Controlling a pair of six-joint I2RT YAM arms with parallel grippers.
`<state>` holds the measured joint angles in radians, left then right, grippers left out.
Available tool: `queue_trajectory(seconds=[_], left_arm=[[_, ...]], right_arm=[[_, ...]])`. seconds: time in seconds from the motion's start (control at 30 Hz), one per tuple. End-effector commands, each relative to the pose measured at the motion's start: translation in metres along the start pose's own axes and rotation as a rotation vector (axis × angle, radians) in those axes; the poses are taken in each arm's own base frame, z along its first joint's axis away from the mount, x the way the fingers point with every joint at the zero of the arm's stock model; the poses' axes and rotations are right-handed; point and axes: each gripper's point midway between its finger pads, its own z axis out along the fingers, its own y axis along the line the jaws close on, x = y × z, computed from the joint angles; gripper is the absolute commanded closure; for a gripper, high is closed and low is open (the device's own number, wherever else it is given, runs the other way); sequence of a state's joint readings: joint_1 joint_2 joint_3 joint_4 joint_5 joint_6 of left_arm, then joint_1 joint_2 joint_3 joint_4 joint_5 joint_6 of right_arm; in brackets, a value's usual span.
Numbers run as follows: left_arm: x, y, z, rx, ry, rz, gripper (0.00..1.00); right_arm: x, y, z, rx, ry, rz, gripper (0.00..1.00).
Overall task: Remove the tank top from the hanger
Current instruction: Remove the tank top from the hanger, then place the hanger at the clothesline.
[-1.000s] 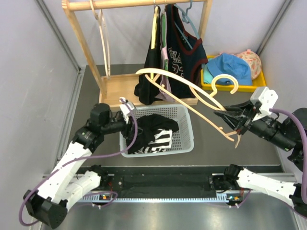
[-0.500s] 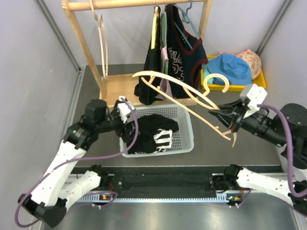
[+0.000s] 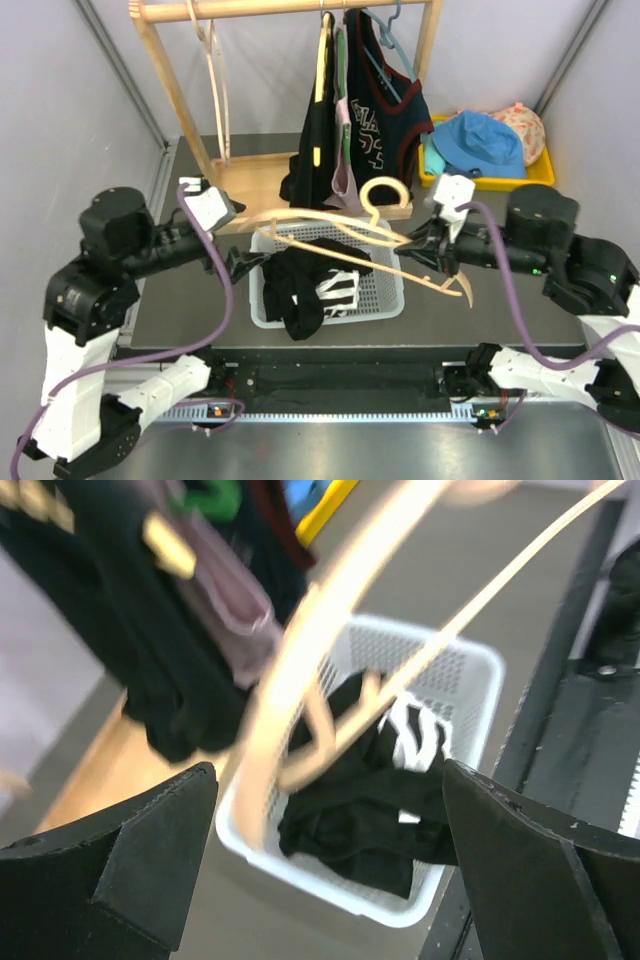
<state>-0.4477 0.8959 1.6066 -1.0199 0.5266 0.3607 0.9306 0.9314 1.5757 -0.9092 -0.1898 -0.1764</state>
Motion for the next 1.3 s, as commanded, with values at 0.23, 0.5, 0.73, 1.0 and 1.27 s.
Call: queue_trajectory(seconds=[0.23,0.5,0.73,1.0,1.27], left_arm=[[-0.018,-0.049,-0.043,0.109,-0.166,0.111,0.01],[0.007,-0.052,-0.021,0.217,-0.048,0.088,0.04],[0.009,-0.051,-0.014,0.245,-0.044,0.124,0.07],[0.027,-0.079,-0.016,0.431,0.006,0.079,0.11],[0.026,-0.081,-0.013,0.473,0.014,0.080,0.36]], right_arm=[[-0.001,0.035,0.009,-0.249,0.007,-0.111,1.00],[-0.010,0.038,0.015,-0.285,0.003,-0.131,1.00],[-0.015,0.038,0.015,-0.290,-0.024,-0.161,1.00],[-0.024,0.031,0.020,-0.265,-0.060,-0.222,1.00],[-0.026,0.031,0.027,-0.278,-0.062,-0.239,1.00]])
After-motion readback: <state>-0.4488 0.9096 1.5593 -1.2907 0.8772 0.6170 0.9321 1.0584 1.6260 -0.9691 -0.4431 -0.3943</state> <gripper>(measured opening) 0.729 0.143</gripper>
